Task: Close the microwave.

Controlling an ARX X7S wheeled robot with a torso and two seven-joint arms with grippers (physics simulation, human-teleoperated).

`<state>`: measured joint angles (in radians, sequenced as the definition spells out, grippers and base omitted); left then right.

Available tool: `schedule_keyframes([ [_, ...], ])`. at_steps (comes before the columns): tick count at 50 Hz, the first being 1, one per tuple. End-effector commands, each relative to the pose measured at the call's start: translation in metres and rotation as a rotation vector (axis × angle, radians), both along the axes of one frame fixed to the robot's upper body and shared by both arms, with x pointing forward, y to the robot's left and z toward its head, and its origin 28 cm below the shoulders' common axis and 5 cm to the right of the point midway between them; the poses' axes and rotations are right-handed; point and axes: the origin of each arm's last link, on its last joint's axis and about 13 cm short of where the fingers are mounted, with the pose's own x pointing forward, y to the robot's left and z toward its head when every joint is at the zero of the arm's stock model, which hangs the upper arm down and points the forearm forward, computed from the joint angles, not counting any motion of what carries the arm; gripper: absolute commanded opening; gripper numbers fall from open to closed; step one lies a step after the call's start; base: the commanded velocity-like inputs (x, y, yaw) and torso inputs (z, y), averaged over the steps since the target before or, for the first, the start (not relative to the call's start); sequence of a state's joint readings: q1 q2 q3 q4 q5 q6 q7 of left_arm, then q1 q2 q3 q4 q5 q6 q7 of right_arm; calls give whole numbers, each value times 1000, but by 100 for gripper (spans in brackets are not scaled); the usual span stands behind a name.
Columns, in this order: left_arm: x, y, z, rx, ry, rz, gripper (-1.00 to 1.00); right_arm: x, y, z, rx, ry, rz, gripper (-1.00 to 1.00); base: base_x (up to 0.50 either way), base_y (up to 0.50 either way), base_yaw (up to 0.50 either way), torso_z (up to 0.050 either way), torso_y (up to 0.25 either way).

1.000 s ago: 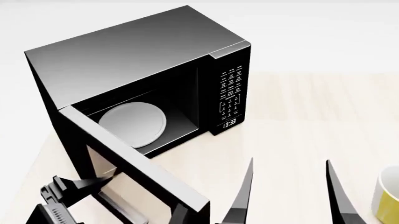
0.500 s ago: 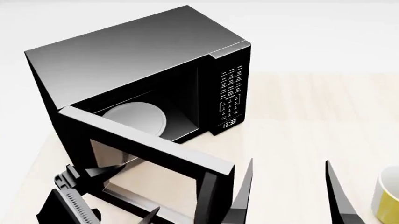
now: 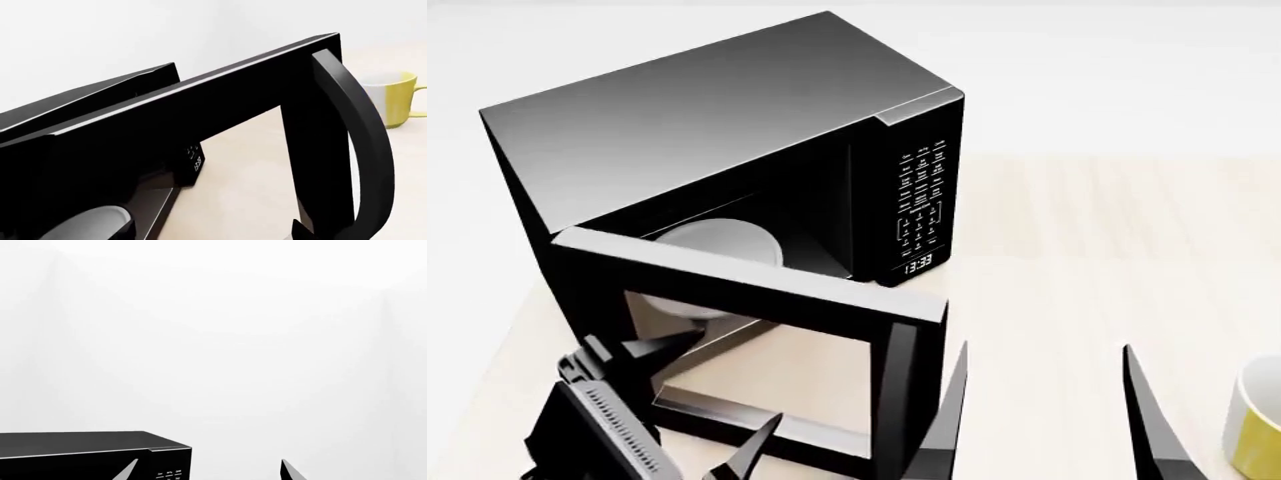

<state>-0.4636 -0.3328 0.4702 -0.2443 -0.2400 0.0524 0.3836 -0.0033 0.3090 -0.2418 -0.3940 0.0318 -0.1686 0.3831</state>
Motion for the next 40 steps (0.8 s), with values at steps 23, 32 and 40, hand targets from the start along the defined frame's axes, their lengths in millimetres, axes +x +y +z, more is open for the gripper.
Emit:
schedule_keyframes([
  [23,20,-8,7,-97,-57,126,100,0,0,-1,4,7,2,100,0,0,0,0,1],
  [32,27,-10,6,-120,-58,170,100,1,0,-2,4,9,2,100,0,0,0,0,1],
  [40,31,-11,6,-130,-62,199,100,1,0,-2,7,12,2,100,0,0,0,0,1],
])
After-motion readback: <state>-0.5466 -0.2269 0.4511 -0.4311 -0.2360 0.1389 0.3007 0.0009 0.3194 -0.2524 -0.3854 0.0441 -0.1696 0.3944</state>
